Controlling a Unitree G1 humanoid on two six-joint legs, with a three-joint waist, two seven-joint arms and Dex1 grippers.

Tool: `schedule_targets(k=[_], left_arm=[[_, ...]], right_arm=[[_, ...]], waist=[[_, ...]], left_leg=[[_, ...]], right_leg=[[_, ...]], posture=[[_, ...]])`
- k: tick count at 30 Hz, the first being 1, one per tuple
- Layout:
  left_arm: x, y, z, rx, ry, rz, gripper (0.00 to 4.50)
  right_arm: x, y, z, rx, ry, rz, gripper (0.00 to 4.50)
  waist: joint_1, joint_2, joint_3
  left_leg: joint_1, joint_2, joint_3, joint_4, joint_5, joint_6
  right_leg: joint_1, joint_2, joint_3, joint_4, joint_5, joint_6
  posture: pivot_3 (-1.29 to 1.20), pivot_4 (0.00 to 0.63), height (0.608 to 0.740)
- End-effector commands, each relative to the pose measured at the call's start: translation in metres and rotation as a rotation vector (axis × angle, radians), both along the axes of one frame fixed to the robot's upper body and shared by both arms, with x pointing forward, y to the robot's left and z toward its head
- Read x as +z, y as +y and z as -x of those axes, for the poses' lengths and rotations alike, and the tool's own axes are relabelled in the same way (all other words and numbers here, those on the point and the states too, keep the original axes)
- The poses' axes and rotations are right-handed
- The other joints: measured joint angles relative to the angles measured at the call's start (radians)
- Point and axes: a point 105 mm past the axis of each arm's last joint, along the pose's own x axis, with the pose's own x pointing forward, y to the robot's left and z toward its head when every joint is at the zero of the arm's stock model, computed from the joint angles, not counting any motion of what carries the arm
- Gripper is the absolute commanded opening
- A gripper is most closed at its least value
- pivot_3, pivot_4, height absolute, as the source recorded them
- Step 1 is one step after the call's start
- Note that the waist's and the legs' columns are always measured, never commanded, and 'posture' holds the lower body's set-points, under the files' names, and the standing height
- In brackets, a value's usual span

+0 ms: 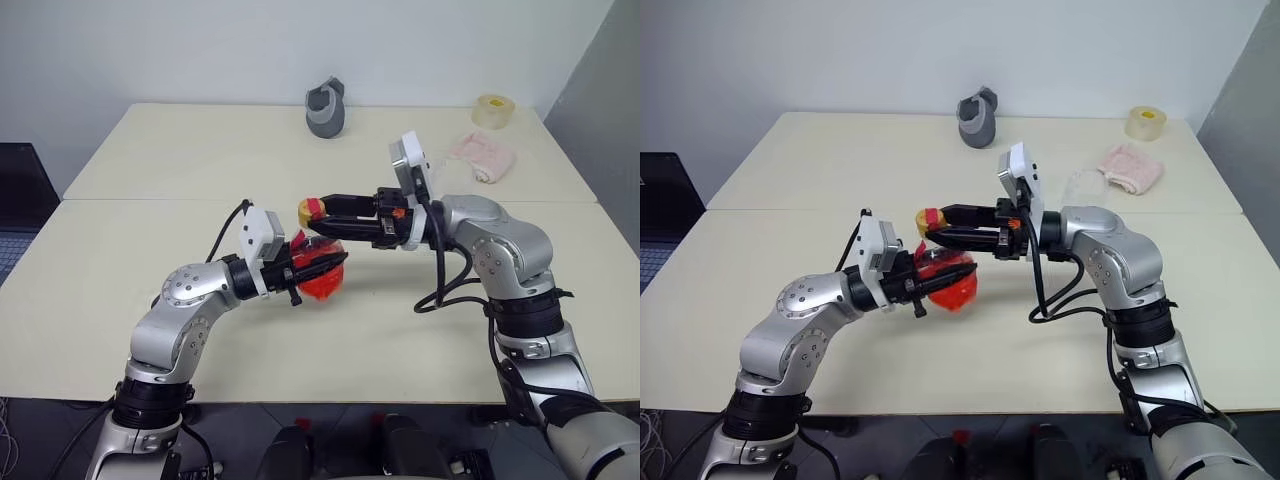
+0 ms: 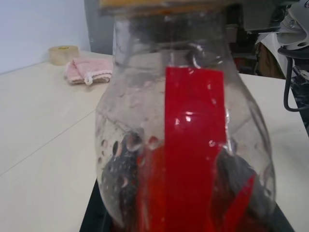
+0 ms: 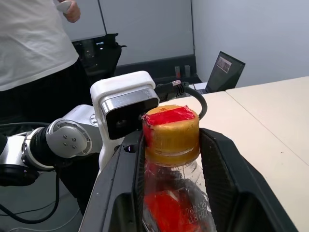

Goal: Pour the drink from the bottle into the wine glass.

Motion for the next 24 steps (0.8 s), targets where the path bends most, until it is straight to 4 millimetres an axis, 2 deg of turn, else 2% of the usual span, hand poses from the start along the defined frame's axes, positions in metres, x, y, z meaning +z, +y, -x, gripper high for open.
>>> schedule_targets(k=[1, 5, 12, 19, 24], left_arm=[[0.016, -0.017, 0.011, -0.096, -0.071, 0.008, 1.37], [0.015, -0.010, 0.002, -0.068, -0.084, -0.005, 1.37], [0.021, -0.002, -0.026, 0.012, -0.118, 0.000, 1.37], [0.023, -0.008, -0.047, 0.062, -0.140, 0.027, 1.37], [0.023, -0.009, -0.058, 0.083, -0.155, 0.031, 1.37]], right_arm=[[0.021, 0.004, 0.016, 0.067, -0.046, -0.046, 2.65], [0.022, -0.005, 0.020, 0.011, -0.047, -0.046, 3.95], [0.029, -0.018, 0.019, -0.149, -0.050, -0.084, 3.95], [0.039, -0.014, -0.009, -0.420, -0.151, -0.111, 3.95], [0.041, -0.008, -0.019, -0.496, -0.171, -0.128, 3.95]], waist=[[0.000, 0.000, 0.000], [0.002, 0.000, 0.000], [0.007, 0.000, 0.000], [0.004, 0.000, 0.000], [0.003, 0.000, 0.000]], left_leg=[[0.000, 0.000, 0.000, 0.000, 0.000, 0.000], [0.000, 0.000, 0.000, 0.000, 0.000, 0.000], [0.000, 0.000, 0.000, 0.000, 0.000, 0.000], [-0.001, 0.000, 0.000, 0.000, 0.001, -0.001], [-0.001, 0.000, 0.001, 0.000, 0.001, -0.002]], right_leg=[[0.000, 0.000, 0.000, 0.000, 0.000, 0.000], [0.000, -0.001, 0.000, 0.000, 0.000, 0.000], [0.000, -0.001, 0.000, 0.000, 0.000, 0.000], [-0.001, 0.000, 0.000, 0.000, 0.000, 0.000], [-0.001, 0.000, 0.000, 0.000, 0.000, 0.000]], posture=[[0.00, 0.150, 0.740], [0.00, 0.150, 0.740], [0.00, 0.150, 0.740], [0.00, 0.150, 0.740], [0.00, 0.150, 0.740]])
